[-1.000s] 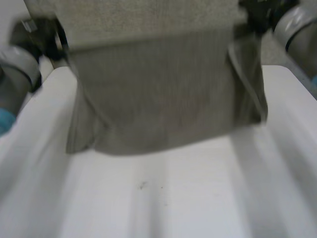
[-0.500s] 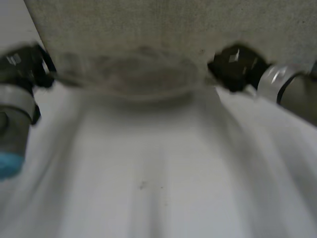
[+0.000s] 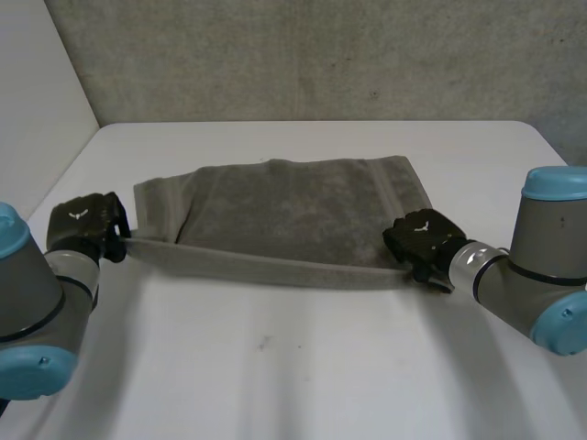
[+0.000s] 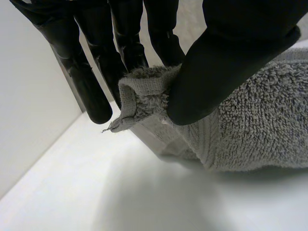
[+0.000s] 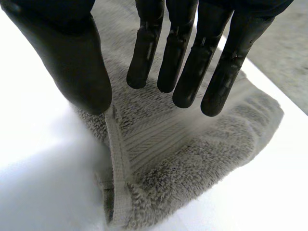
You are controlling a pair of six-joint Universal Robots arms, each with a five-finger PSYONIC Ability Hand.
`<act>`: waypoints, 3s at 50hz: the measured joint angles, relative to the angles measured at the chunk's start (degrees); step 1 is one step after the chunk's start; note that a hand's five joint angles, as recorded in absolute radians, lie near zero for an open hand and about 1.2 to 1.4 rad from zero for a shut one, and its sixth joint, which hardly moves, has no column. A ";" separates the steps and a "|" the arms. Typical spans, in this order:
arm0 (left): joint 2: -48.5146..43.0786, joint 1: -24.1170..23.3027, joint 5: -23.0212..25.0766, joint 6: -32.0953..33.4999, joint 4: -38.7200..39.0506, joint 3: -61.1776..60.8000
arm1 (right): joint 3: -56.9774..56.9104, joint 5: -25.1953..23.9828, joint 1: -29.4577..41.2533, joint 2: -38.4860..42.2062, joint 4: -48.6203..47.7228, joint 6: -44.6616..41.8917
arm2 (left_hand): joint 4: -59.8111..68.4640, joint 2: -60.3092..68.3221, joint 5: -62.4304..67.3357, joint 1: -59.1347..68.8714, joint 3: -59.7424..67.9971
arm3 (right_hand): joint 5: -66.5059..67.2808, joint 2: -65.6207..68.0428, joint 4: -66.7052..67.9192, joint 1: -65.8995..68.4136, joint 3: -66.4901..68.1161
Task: Fold the towel.
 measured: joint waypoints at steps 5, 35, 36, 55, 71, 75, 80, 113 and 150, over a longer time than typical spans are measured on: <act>1.43 1.03 0.00 -0.22 0.01 -0.10 | 2.75 1.91 -0.24 -2.42 -3.20 8.62 | 0.00 0.00 0.00 0.00 0.00 | -6.86 -6.34 -6.57 -5.95 -6.41; 2.29 4.08 0.19 -0.27 0.00 -0.55 | 14.03 8.05 -4.32 -6.30 -12.74 24.49 | 0.00 0.00 0.00 0.00 0.00 | 2.20 1.89 1.72 2.47 1.93; 2.30 4.08 0.19 -0.27 0.00 -0.56 | 14.00 8.05 -4.32 -6.21 -13.14 24.76 | 0.00 0.00 0.00 0.00 0.00 | 2.58 2.35 2.22 2.97 2.39; 2.44 3.87 0.20 -0.25 -0.02 -0.98 | 14.24 8.18 -3.24 -6.00 -13.24 31.89 | 0.00 0.00 0.00 0.00 0.00 | -19.14 -17.73 -17.84 -17.47 -17.89; 2.44 3.87 0.20 -0.21 -0.02 -1.08 | 13.30 9.92 -3.01 -2.56 -15.75 31.20 | 0.00 0.00 -0.05 0.00 0.00 | -8.06 -9.47 -9.37 -8.46 -8.79; 2.44 3.91 0.20 -0.20 0.02 -1.09 | 12.86 12.35 -3.08 -2.04 -17.64 30.16 | 0.00 0.00 -0.05 0.00 0.00 | 0.27 0.76 0.63 1.19 0.92; 2.44 3.94 0.20 -0.19 0.01 -1.15 | 13.05 14.63 -3.49 -4.07 -18.84 28.61 | 0.00 0.00 -0.05 0.00 0.00 | 23.19 23.04 22.57 24.37 22.57; 29.58 1.42 8.57 0.52 -16.87 -5.25 | -2.40 -9.02 -14.75 -41.12 19.71 8.32 | 0.00 0.00 -0.05 0.00 0.00 | 29.60 28.23 29.00 29.35 29.16; -4.67 -0.81 8.01 -1.36 -18.64 46.24 | -44.26 4.52 -6.23 -6.77 4.88 8.39 | 0.00 0.00 -0.05 0.00 0.00 | 29.61 28.23 29.00 29.35 29.22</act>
